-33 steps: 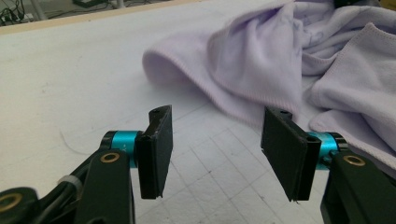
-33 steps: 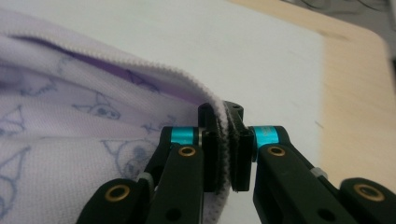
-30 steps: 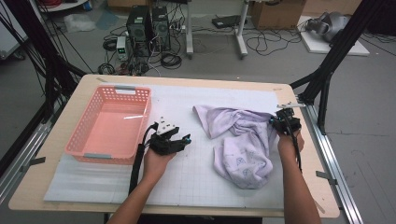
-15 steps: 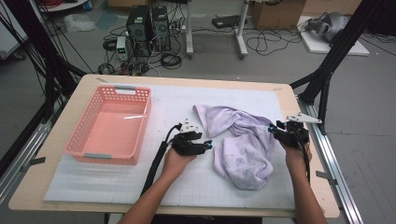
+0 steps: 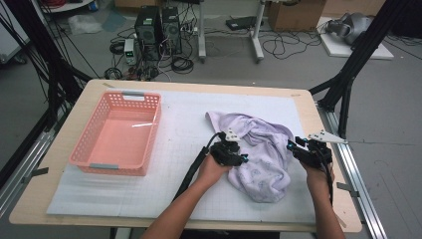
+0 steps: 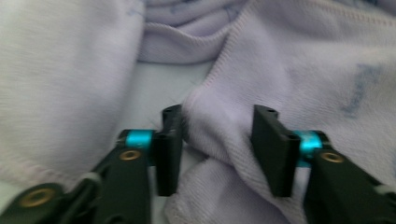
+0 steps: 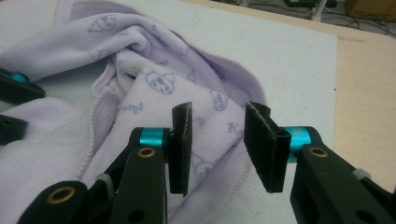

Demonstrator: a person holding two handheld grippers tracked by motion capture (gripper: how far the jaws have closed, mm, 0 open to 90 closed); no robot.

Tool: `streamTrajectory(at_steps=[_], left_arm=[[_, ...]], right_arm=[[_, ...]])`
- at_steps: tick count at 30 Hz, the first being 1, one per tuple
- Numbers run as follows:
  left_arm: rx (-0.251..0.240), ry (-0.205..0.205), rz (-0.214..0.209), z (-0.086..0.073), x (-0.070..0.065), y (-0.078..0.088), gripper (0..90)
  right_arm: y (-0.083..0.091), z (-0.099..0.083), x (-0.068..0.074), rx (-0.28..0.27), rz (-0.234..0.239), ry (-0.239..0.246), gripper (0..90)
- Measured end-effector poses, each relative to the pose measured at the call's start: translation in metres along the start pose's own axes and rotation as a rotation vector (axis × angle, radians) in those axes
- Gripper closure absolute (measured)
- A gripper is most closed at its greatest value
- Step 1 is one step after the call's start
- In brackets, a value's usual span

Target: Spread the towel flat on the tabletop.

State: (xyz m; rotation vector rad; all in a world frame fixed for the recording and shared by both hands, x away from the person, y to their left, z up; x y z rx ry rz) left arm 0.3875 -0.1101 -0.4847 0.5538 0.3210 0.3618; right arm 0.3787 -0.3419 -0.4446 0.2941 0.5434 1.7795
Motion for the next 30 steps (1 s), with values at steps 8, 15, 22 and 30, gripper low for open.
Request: streamTrajectory(at_steps=[8,15,22,30], left_arm=[[-0.028,0.001,0.105,-0.006,0.013,0.043,80.6],[-0.046,0.023,0.254,-0.037,0.036,0.111,80.8],[-0.039,0.076,0.297,-0.069,0.039,0.149,80.6],[-0.141,0.038,0.196,-0.042,0.018,0.152,50.6]], right_arm=[[0.000,-0.001,0.003,0.009,0.009,0.014,60.2],[-0.004,-0.001,0.010,0.019,0.018,0.024,59.8],[-0.002,0.000,0.008,0.010,0.005,0.014,59.2],[0.001,0.001,0.004,-0.005,-0.004,0.006,58.2]])
Point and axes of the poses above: each handheld gripper's, and its own axes: y roughly backward along the jaws, z roughly out of its top, x roughly to its left, the point moved 6 cm from there along -y, roughly forward along the jaws, and after that the axes turned 8 degrees about -z, right-handed, at the moved point
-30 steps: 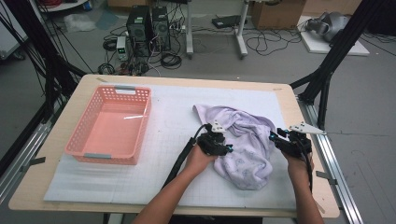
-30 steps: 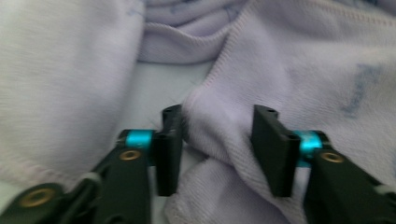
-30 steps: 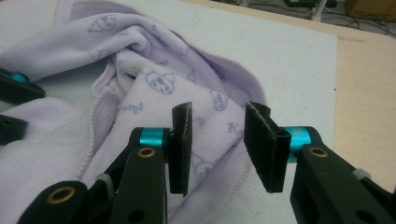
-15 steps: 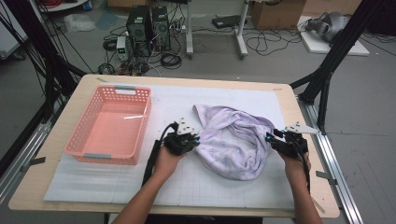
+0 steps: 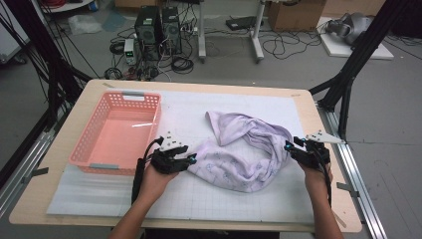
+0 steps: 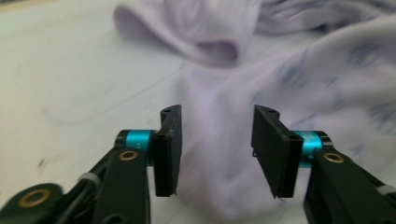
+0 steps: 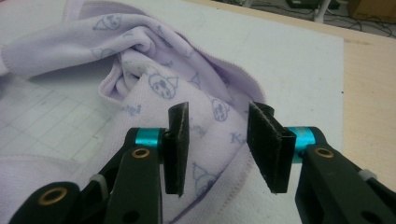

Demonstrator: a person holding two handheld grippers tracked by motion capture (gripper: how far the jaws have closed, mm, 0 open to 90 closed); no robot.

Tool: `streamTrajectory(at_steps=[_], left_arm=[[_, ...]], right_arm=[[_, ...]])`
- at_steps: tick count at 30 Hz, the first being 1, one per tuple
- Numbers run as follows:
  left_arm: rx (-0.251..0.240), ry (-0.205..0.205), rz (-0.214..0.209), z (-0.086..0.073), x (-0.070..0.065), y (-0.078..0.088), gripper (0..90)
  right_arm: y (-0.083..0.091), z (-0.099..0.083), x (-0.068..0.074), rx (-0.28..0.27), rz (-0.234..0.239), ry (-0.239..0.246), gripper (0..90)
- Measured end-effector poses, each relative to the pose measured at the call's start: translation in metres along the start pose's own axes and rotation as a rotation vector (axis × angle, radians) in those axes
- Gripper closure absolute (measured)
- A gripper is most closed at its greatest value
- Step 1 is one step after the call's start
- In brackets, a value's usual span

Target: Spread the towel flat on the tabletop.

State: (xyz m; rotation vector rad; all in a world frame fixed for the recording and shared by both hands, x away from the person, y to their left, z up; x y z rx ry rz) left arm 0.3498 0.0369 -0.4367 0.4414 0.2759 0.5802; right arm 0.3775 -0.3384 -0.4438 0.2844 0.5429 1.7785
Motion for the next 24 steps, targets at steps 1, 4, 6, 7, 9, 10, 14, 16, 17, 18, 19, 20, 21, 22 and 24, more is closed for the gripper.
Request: streamTrajectory(at_steps=[1,4,6,7,9,10,14,16,17,18,19,20,21,22,24], left_arm=[[0.000,0.000,0.000,0.000,0.000,0.000,50.0],[0.005,-0.073,-0.096,0.024,-0.024,-0.023,49.9],[0.005,-0.088,-0.117,0.029,-0.030,-0.030,49.8],[0.009,-0.105,-0.140,0.033,-0.036,-0.037,49.8],[0.010,-0.140,-0.187,0.039,-0.049,-0.050,50.0],[0.040,-0.170,-0.246,0.041,-0.060,-0.065,50.0],[0.081,-0.193,-0.298,0.041,-0.074,-0.087,47.8],[0.127,-0.206,-0.324,0.038,-0.081,-0.101,52.7],[0.156,-0.204,-0.324,0.036,-0.082,-0.106,63.9],[0.198,-0.200,-0.296,0.032,-0.079,-0.112,76.0],[0.191,-0.179,-0.285,0.032,-0.075,-0.112,84.2],[0.171,-0.149,-0.272,0.034,-0.069,-0.110,84.9],[0.144,-0.116,-0.251,0.037,-0.063,-0.106,85.5],[0.144,-0.116,-0.251,0.037,-0.063,-0.106,85.8],[0.046,-0.050,-0.177,0.049,-0.038,-0.088,86.2]], right_arm=[[0.000,0.000,-0.001,-0.001,-0.001,-0.003,58.2],[0.002,-0.001,-0.004,-0.001,-0.006,-0.009,57.9],[0.003,-0.001,-0.005,0.000,-0.008,-0.016,57.8],[0.003,-0.001,-0.005,0.000,-0.008,-0.016,57.8],[0.004,-0.001,-0.009,-0.008,-0.012,-0.016,57.7],[0.004,-0.002,-0.009,-0.007,-0.012,-0.022,57.6],[0.004,-0.002,-0.010,-0.006,-0.010,-0.023,57.5],[0.004,-0.002,-0.009,-0.004,-0.005,-0.020,57.5],[0.004,-0.002,-0.008,-0.004,-0.008,-0.017,57.4],[0.004,-0.002,-0.008,0.000,-0.007,-0.020,57.4],[0.004,-0.003,-0.008,-0.001,-0.006,-0.015,57.3],[0.004,-0.003,-0.008,0.002,-0.008,-0.016,57.3],[0.004,-0.003,-0.009,0.000,-0.009,-0.014,57.3],[0.005,-0.004,-0.009,0.005,-0.009,-0.018,57.3],[0.004,-0.006,-0.011,0.010,-0.012,-0.020,57.3]])
Point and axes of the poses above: each handheld gripper's, and its own axes: y roughly backward along the jaws, z roughly out of its top, x roughly to its left, the point moved 6 cm from there along -y, roughly forward along the jaws, and after that the axes turned 8 degrees about -z, right-handed, at the moved point
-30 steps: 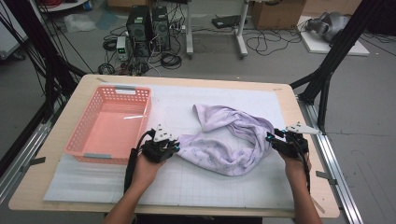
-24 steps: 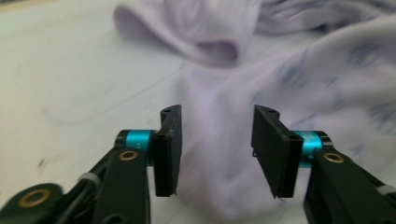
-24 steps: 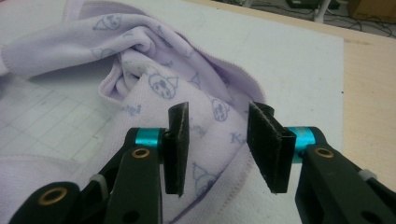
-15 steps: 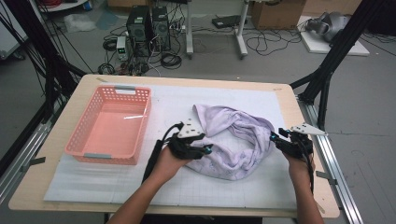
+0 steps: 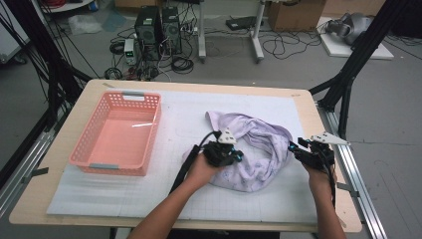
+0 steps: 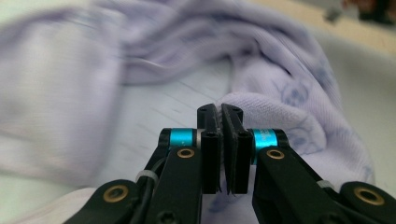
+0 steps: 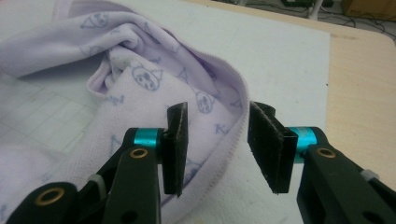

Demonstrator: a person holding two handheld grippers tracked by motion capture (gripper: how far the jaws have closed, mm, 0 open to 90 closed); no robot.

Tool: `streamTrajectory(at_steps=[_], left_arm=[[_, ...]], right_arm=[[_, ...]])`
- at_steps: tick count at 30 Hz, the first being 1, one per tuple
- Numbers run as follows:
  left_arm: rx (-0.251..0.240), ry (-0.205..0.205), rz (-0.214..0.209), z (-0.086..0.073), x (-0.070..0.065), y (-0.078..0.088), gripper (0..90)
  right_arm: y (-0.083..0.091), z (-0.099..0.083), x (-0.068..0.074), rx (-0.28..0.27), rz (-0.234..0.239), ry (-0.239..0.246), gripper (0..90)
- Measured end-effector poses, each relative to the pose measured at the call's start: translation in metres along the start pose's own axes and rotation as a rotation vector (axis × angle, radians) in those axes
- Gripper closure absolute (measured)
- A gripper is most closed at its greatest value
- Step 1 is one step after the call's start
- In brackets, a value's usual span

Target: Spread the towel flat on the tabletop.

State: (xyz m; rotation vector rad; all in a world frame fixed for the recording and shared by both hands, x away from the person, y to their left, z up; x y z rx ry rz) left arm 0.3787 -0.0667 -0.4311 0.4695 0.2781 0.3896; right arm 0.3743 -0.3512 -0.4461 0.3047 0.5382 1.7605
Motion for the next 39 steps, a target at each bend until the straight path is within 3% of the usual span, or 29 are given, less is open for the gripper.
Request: streamTrajectory(at_steps=[1,2,3,6,7,8,9,11,14,15,18,21,25,27,28,29,30,31,32,36,38,39], left_arm=[[-0.029,0.024,0.037,0.001,0.009,0.009,86.3],[-0.029,0.024,0.037,0.001,0.009,0.009,86.4],[-0.070,0.058,0.120,0.000,0.028,0.026,86.4],[-0.115,0.115,0.245,-0.007,0.054,0.052,86.4],[-0.115,0.115,0.245,-0.007,0.054,0.052,86.4],[-0.131,0.128,0.291,-0.010,0.062,0.060,86.4],[-0.155,0.159,0.369,-0.015,0.076,0.076,86.4],[-0.169,0.167,0.425,-0.019,0.086,0.089,86.3],[-0.183,0.173,0.477,-0.022,0.095,0.102,86.4],[-0.183,0.173,0.477,-0.022,0.095,0.102,86.3],[-0.195,0.165,0.539,-0.024,0.102,0.111,86.4],[-0.203,0.171,0.547,-0.025,0.104,0.114,86.4],[-0.200,0.170,0.548,-0.026,0.104,0.116,86.3],[-0.204,0.174,0.546,-0.026,0.103,0.116,86.3],[-0.207,0.173,0.543,-0.026,0.102,0.115,86.3],[-0.199,0.162,0.537,-0.025,0.099,0.113,86.3],[-0.199,0.162,0.537,-0.025,0.099,0.113,86.3],[-0.202,0.156,0.528,-0.024,0.097,0.111,86.3],[-0.202,0.156,0.528,-0.024,0.097,0.111,86.3],[-0.189,0.152,0.497,-0.024,0.093,0.107,86.3],[-0.171,0.136,0.481,-0.025,0.091,0.103,86.4],[-0.146,0.109,0.459,-0.026,0.087,0.095,86.4]], right_arm=[[0.000,-0.001,-0.001,-0.001,0.001,-0.006,57.3],[0.000,-0.002,-0.002,-0.002,0.000,-0.007,57.3],[-0.001,-0.004,-0.002,0.002,0.002,-0.014,57.3],[-0.002,-0.006,-0.001,0.013,0.002,-0.019,57.3],[-0.002,-0.006,-0.001,0.013,0.002,-0.019,57.3],[-0.002,-0.006,0.000,0.013,0.006,-0.015,57.3],[-0.002,-0.006,0.000,0.010,0.005,-0.009,57.3],[-0.003,-0.006,0.002,0.016,0.011,-0.004,57.3],[-0.005,-0.007,0.006,0.026,0.027,-0.003,57.5],[-0.005,-0.007,0.009,0.031,0.040,-0.002,57.6],[-0.007,-0.007,0.023,0.052,0.094,0.017,57.1],[-0.009,-0.008,0.048,0.075,0.203,0.028,52.8],[-0.015,-0.012,0.095,0.122,0.373,0.065,51.6],[-0.019,-0.016,0.116,0.155,0.406,0.125,51.9],[-0.019,-0.016,0.116,0.155,0.406,0.125,51.9],[-0.024,-0.021,0.128,0.182,0.392,0.188,60.6],[-0.024,-0.022,0.129,0.174,0.358,0.240,68.4],[-0.025,-0.021,0.127,0.173,0.358,0.252,72.8],[-0.025,-0.020,0.123,0.181,0.367,0.234,75.6],[-0.024,-0.019,0.101,0.187,0.321,0.272,77.3],[-0.023,-0.018,0.086,0.201,0.282,0.289,77.5],[-0.023,-0.016,0.077,0.204,0.258,0.294,77.5]])
Point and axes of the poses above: each handheld gripper's, and its own axes: y roughly backward along the jaws, z roughly out of its top, x roughly to its left, the point moved 6 cm from there along -y, roughly forward along the jaws, and after that the axes turned 8 degrees about -z, right-handed, at the moved point
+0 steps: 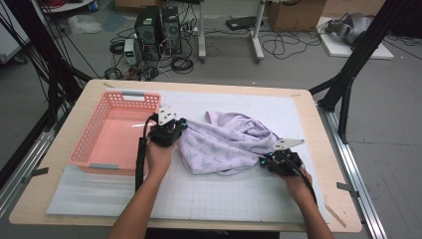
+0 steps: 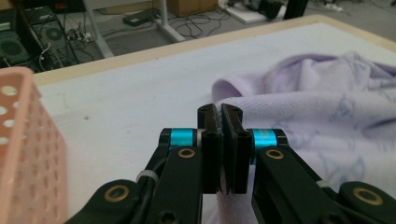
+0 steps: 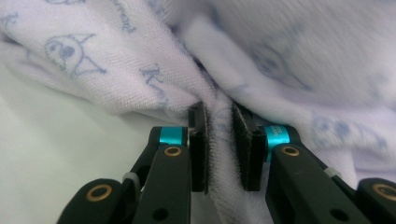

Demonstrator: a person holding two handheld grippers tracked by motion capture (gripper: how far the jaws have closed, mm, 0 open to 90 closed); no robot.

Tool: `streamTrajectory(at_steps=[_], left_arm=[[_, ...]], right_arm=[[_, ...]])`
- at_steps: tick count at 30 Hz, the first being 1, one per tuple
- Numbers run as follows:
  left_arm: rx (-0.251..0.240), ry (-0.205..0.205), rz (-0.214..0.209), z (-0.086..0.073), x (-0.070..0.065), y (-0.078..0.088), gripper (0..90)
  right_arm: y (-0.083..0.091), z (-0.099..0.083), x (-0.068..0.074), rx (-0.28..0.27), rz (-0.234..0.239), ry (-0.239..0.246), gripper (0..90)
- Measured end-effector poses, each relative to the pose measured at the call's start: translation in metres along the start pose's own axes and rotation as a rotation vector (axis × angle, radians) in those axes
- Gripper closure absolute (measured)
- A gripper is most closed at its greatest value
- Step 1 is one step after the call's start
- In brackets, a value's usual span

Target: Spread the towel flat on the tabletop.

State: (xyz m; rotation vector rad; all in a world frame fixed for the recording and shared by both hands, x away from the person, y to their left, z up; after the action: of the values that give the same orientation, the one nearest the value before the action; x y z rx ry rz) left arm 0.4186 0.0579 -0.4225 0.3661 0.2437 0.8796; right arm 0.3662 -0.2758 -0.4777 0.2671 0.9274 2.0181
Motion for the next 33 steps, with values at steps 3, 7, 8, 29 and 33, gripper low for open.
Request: streamTrajectory(at_steps=[3,7,8,29,33], left_arm=[[0.012,-0.019,-0.035,-0.003,-0.009,-0.007,86.4],[0.025,-0.056,-0.062,-0.011,-0.025,-0.031,86.1],[0.025,-0.056,-0.062,-0.011,-0.025,-0.031,84.9],[0.193,-0.118,-0.248,-0.052,-0.058,-0.009,40.7],[0.240,-0.151,-0.244,-0.061,-0.067,-0.012,41.1]], right_arm=[[0.006,-0.003,-0.025,0.022,-0.074,-0.005,77.4],[0.005,0.000,-0.055,0.038,-0.174,-0.056,77.2],[0.002,0.001,-0.059,0.044,-0.193,-0.066,77.1],[0.058,-0.016,-0.037,-0.191,-0.205,-0.159,45.6],[0.064,-0.027,-0.025,-0.198,-0.187,-0.186,45.7]])
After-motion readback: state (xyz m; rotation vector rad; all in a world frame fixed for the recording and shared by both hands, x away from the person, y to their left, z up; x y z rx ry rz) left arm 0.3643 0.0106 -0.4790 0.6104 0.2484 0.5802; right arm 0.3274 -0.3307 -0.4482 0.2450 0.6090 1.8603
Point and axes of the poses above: each handheld gripper's, and its own axes: y roughly backward along the jaws, z roughly out of its top, x roughly to its left, the point moved 6 cm from there along -y, roughly forward along the jaws, and after that the axes turned 8 degrees about -z, right-handed, at the moved point
